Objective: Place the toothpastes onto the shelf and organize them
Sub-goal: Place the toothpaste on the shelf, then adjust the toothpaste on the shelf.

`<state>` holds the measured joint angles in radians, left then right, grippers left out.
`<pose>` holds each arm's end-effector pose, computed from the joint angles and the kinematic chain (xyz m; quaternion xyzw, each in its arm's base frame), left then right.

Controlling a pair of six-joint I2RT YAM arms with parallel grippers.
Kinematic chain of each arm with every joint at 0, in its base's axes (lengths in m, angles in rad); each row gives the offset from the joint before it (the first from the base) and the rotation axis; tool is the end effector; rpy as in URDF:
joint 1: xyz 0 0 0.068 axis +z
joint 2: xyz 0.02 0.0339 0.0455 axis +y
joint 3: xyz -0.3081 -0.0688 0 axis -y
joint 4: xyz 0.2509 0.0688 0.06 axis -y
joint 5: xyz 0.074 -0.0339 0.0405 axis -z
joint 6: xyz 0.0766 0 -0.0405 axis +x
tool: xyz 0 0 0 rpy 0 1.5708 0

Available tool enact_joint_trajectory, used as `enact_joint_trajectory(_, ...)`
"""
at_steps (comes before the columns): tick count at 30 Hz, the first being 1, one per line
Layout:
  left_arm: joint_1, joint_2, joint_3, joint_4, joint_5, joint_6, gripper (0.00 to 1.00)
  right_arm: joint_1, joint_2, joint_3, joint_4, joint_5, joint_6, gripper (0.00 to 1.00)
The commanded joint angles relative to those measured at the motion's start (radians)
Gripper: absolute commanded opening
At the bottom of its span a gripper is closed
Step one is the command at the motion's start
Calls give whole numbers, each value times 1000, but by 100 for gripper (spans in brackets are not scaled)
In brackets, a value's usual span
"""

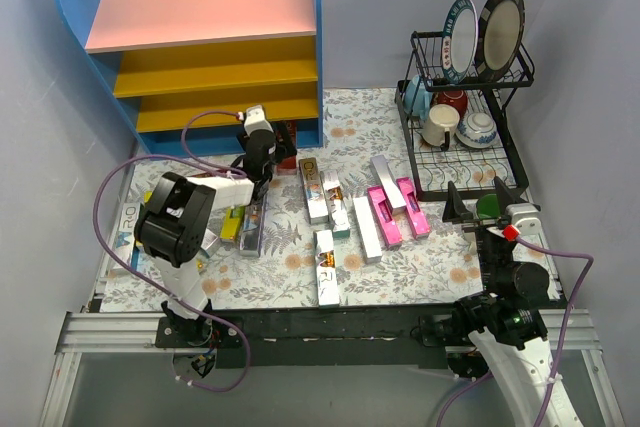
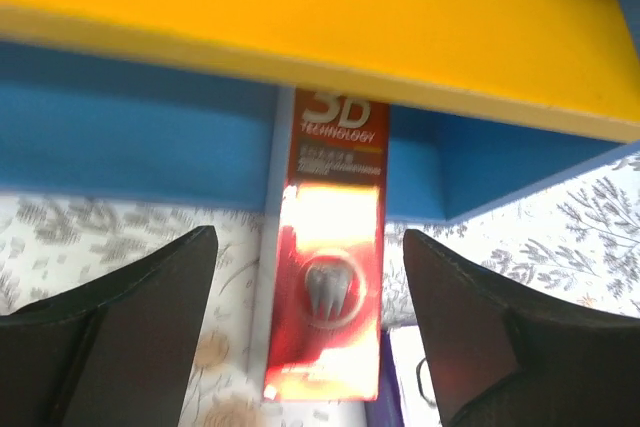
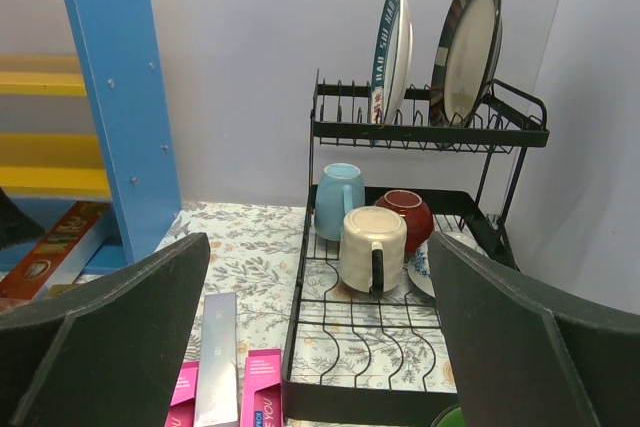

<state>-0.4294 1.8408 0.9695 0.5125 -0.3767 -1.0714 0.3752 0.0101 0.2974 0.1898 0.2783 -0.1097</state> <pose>0.4169 -0.1599 0.2061 -0.3559 0.7325 -0.2690 0.5142 0.0698 0.0049 0.3131 -0.0086 0.5284 0.0405 0.8480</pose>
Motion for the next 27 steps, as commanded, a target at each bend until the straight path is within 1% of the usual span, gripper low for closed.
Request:
enact_joint_trajectory(1, 24, -116, -93, 63, 16, -100, 75, 5, -41, 5, 39, 15, -13, 99)
enact_joint_trajectory(4, 61, -133, -144, 87, 88, -194, 73, 7, -44, 3, 40, 12, -13, 99)
enact_joint_trajectory(9, 80, -133, -204, 139, 237, -240, 73, 7, -45, 5, 36, 16, -13, 99)
enact_joint_trajectory(12, 80, -135, -233, 147, 277, -255, 74, 8, -47, 3, 37, 19, -15, 99)
enact_joint_trajectory(17, 81, -130, -273, 136, 282, -283, 75, 8, -45, 3, 39, 18, -15, 99)
enact_joint_trajectory(22, 81, -115, -282, 133, 301, -325, 74, 8, -42, 2, 40, 18, -15, 98)
enact_joint_trajectory(24, 81, -104, -281, 130, 315, -338, 71, 10, -42, 0, 40, 18, -15, 99)
enact_joint_trajectory(27, 81, -86, -279, 133, 351, -363, 64, 10, -42, 0, 42, 19, -15, 99)
